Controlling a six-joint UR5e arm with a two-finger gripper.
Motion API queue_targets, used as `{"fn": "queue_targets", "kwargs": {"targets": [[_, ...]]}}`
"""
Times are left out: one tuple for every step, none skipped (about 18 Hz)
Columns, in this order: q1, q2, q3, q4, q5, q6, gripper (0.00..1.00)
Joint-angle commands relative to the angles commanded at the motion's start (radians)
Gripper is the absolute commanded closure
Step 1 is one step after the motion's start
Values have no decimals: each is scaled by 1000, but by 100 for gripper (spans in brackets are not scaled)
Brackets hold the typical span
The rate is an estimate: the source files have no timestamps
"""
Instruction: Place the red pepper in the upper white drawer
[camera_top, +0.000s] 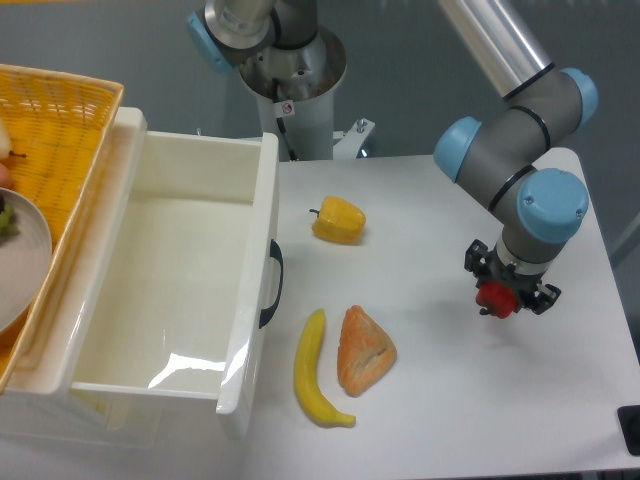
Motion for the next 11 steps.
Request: {"fn": "queue_targets", "kwargs": {"targets": [[0,0,0,2,-2,0,85],[3,0,3,0,-11,0,85],[6,-2,8,0,-26,-2,85],[8,0,9,0,-43,-2,85],[8,2,8,-2,-54,-3,86],[8,6,8,-2,-54,-3,86],[8,11,8,-3,-54,-5,86],[8,15,8,-3,-54,-6,86],[8,24,8,-5,-54,-6,86],[8,32,8,-9,-51,-6,86],[8,41,6,-11,-48,-5,86]]}}
